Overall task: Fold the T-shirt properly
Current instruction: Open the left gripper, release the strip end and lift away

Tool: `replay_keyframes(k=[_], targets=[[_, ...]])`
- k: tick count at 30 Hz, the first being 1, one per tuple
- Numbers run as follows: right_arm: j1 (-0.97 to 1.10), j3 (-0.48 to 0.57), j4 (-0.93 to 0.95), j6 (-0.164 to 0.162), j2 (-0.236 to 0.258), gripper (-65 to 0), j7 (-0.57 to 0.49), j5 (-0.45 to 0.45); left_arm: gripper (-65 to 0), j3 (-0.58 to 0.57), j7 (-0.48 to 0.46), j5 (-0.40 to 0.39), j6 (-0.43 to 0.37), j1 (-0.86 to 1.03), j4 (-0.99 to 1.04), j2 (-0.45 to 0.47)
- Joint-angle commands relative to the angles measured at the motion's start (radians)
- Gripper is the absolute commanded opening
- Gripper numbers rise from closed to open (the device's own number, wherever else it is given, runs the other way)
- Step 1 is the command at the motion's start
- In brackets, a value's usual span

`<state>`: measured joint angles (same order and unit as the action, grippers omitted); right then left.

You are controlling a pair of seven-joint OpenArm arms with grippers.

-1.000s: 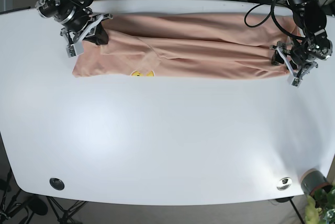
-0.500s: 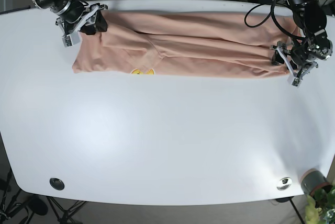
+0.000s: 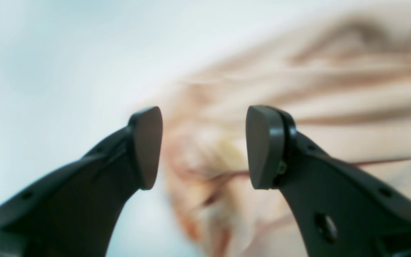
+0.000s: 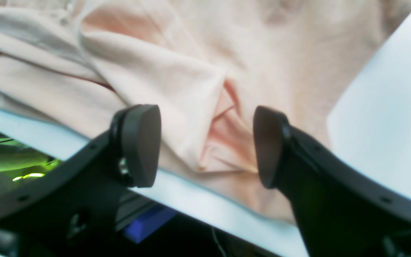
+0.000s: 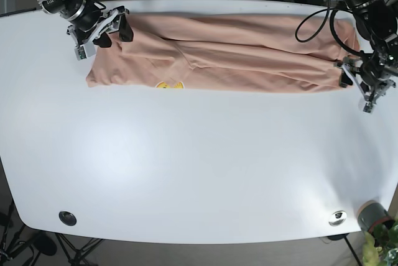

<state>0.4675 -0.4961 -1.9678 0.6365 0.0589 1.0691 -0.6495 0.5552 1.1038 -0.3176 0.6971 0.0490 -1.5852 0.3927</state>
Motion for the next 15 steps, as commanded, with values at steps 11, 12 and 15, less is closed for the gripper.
replay_keyframes(k=[11, 12, 15], targets=[[-0.057, 0.195, -0.014, 0.004, 0.005, -25.7, -0.019, 0.0, -30.6, 0.015, 0.032, -0.11, 0.001, 0.174, -0.264, 0.012], [-0.062, 0.205, -0.014, 0.004, 0.005, -25.7, -0.019, 0.013, -30.6, 0.013, 0.016, -0.11, 0.001, 0.194, -0.274, 0.005], [-0.063, 0.227, -0.014, 0.003, 0.005, -25.8, -0.022, 0.063, -30.6, 0.016, -0.069, -0.102, 0.001, 0.26, -0.287, -0.031]])
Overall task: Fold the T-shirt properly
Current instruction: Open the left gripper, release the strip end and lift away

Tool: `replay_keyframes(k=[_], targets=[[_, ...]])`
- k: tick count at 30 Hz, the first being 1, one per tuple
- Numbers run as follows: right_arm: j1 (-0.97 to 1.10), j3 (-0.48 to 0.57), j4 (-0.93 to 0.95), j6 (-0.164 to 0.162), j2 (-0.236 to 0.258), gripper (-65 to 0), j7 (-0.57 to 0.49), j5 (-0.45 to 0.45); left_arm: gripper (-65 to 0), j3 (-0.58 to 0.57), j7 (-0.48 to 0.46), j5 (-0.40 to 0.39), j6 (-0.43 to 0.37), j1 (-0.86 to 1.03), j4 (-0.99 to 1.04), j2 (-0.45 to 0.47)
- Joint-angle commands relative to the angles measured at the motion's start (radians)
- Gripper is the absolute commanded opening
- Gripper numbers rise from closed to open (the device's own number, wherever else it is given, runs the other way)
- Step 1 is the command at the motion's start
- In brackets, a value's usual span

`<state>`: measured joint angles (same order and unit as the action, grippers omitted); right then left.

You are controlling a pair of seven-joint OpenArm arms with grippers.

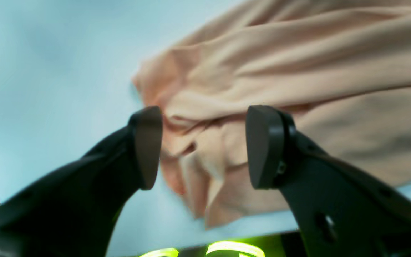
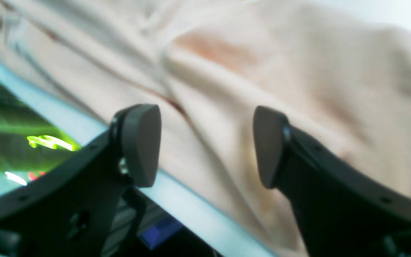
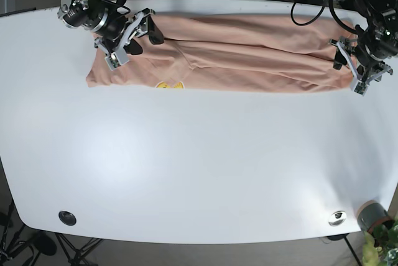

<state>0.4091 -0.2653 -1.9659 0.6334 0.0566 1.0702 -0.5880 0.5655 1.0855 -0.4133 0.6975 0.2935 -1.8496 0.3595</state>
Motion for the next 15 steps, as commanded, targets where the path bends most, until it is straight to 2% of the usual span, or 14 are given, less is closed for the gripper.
replay_keyframes(k=[1, 4, 10, 12, 15], targets=[[-0.005, -0.001, -0.016, 0.006, 0.007, -25.8, -0.029, 0.02, -30.6, 0.006, -0.086, 0.0, 0.001, 0.042, -0.022, -0.004], [-0.003, 0.007, -0.014, 0.006, 0.007, -25.8, -0.063, 0.082, -30.7, 0.0, -0.193, 0.064, 0.001, 0.095, -0.018, -0.029], [-0.003, 0.007, 0.05, 0.012, 0.007, -25.8, -0.115, 0.181, -30.7, 0.0, -0.356, 0.273, 0.001, 0.114, 0.054, -0.095], [-0.005, 0.007, 0.092, 0.012, 0.012, -25.8, -0.143, 0.187, -31.0, 0.001, -0.391, 0.287, 0.001, 0.114, 0.097, -0.095], [-0.023, 0.007, 0.176, 0.012, 0.015, -25.8, -0.195, 0.188, -35.0, 0.0, -0.434, 0.285, 0.001, 0.114, 0.173, -0.084]])
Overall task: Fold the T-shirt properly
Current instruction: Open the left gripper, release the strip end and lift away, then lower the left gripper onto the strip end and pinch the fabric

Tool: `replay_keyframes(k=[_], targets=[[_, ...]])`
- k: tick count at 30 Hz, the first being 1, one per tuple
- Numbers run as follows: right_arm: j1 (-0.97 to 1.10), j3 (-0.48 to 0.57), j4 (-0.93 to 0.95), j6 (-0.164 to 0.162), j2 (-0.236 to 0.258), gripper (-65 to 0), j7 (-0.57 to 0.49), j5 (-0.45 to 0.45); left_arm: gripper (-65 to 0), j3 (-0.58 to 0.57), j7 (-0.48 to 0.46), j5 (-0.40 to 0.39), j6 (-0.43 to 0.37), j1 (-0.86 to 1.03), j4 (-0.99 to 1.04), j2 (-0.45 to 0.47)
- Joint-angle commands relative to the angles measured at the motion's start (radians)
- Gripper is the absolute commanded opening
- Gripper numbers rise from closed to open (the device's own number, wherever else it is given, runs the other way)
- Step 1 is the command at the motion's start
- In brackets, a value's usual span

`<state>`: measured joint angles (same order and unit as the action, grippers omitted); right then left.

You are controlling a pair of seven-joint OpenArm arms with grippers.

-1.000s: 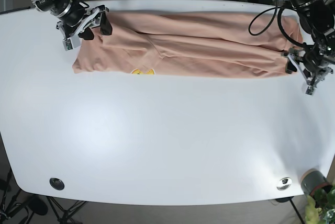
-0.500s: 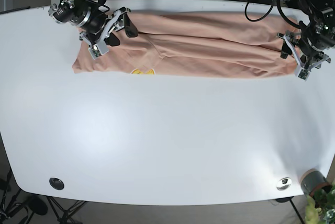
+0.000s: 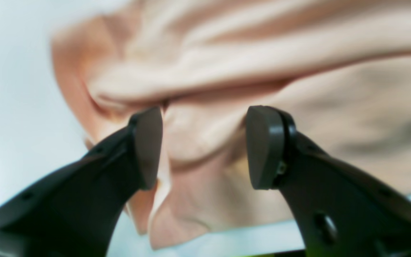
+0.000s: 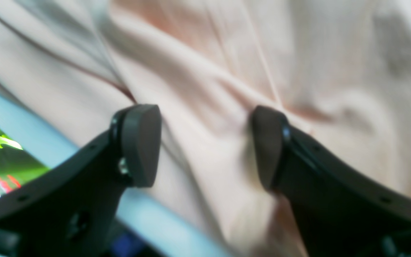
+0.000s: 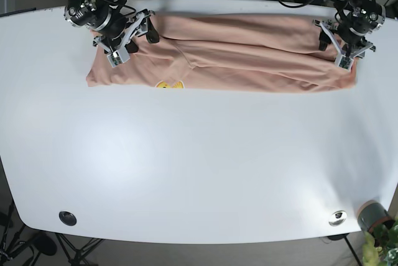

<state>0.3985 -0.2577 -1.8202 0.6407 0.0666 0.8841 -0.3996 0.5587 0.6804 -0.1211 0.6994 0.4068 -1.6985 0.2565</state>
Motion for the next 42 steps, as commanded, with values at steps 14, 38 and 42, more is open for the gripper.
replay_keyframes(k=[14, 38, 42], targets=[[-0.207, -0.007, 0.33, 0.005, 0.097, -25.8, -0.116, 0.018, -36.2, -0.064, -0.038, -0.007, -0.001, -0.179, 0.265, 0.094], [-0.298, -0.001, 0.373, 0.006, 0.144, -25.8, -0.13, 0.008, -27.9, 0.154, 0.333, -0.254, -0.001, -0.248, 0.036, 0.128], [-0.273, -0.001, 0.291, 0.006, 0.143, -25.8, -0.128, -0.008, -27.9, 0.194, 0.333, -0.346, -0.001, -0.25, 0.045, 0.143]])
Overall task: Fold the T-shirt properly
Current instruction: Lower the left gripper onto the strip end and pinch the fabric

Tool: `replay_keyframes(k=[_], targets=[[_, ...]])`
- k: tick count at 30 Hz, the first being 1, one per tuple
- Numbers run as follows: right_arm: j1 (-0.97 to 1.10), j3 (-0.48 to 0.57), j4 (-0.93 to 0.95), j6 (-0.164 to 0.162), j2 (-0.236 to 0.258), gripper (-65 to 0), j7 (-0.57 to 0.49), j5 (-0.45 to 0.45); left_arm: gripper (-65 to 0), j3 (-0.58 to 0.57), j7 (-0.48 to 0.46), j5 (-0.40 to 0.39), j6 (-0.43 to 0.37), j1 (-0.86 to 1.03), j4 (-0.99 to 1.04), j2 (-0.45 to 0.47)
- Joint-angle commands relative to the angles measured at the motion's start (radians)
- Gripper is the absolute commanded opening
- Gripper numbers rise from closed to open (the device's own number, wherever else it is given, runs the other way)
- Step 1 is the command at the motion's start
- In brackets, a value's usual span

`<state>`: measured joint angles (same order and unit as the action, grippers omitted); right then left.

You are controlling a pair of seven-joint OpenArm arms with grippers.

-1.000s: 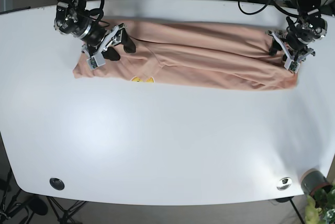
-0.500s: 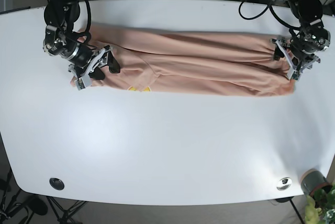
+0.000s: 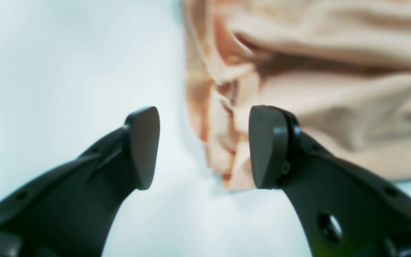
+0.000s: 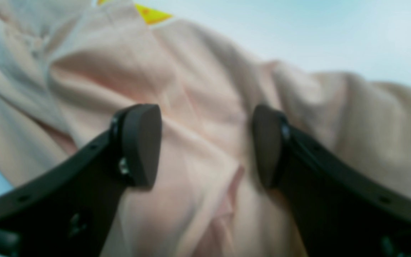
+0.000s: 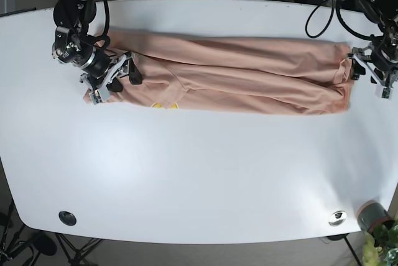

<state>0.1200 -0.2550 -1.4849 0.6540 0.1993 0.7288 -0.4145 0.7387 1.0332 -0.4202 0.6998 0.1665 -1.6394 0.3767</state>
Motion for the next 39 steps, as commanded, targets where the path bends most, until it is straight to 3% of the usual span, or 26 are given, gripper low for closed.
replay_keyframes(k=[1, 9, 12, 15, 30, 39], targets=[[0.01, -0.004, -0.073, -0.007, 0.01, -25.8, 0.03, -0.011, -27.9, 0.022, -0.02, -0.07, -0.002, -0.014, -0.014, 0.026], [0.051, -0.004, -0.253, -0.007, 0.013, -25.8, 0.122, -0.103, -27.5, 0.06, -0.021, -0.176, -0.002, -0.025, 0.113, 0.028], [0.068, -0.004, -0.299, -0.007, 0.012, -25.8, 0.143, -0.12, -22.1, 0.061, -0.021, -0.217, -0.002, -0.051, 0.21, 0.029], [0.088, -0.002, -0.313, -0.007, 0.012, -25.8, 0.148, -0.134, -17.1, 0.06, -0.021, -0.22, -0.002, -0.061, 0.268, 0.046], [0.112, 0.07, -0.213, -0.007, -0.008, -25.8, 0.142, -0.129, -17.2, 0.061, -0.017, -0.22, -0.002, -0.112, 0.285, 0.061], [0.102, 0.07, -0.159, -0.007, -0.008, -25.8, 0.108, -0.129, -16.8, 0.089, 0.081, -0.222, -0.002, -0.175, 0.341, 0.112]])
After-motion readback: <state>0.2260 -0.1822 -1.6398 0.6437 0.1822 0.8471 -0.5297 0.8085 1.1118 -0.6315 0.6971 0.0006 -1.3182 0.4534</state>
